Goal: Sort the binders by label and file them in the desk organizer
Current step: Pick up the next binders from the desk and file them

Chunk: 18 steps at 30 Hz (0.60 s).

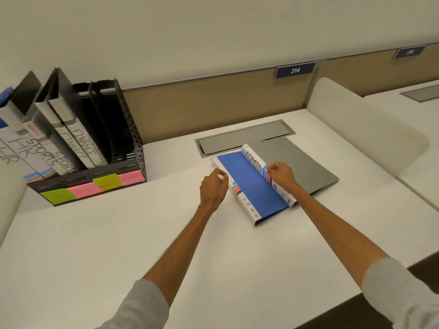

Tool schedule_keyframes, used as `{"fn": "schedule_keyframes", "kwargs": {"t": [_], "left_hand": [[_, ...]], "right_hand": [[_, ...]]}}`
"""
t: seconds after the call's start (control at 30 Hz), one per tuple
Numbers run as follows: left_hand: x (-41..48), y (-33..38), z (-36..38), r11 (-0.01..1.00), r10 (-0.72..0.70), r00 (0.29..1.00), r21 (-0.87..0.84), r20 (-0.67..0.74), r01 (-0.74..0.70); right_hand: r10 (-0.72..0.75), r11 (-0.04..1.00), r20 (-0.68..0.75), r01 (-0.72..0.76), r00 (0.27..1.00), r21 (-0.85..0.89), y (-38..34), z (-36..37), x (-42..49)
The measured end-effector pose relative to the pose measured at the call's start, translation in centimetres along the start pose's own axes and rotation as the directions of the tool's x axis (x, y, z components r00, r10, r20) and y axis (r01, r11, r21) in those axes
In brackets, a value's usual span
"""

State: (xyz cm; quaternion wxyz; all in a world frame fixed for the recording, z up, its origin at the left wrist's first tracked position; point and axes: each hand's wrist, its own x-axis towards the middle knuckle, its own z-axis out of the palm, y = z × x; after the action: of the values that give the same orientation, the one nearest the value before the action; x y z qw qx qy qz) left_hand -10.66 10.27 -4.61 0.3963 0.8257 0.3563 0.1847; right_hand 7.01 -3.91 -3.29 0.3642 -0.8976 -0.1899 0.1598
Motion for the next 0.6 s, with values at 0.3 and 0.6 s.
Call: {"fn": "schedule_keyframes", "kwargs": {"t": [0.3, 0.6], "left_hand": [[3.0, 3.7, 8.5, 0.997, -0.052, 0.994, 0.066, 0.097, 0.046], [3.3, 7.6, 16.2, 0.964, -0.164, 0.924, 0.253, 0.345, 0.077]], "right_hand": [[0.1, 0.993, 0.019, -0.099, 0.995, -0.065, 6.5, -5.1, 4.0], [0.348, 0.9, -0.009, -0.337, 0.937, -0.277, 12.3, -6.9, 5.1]]}}
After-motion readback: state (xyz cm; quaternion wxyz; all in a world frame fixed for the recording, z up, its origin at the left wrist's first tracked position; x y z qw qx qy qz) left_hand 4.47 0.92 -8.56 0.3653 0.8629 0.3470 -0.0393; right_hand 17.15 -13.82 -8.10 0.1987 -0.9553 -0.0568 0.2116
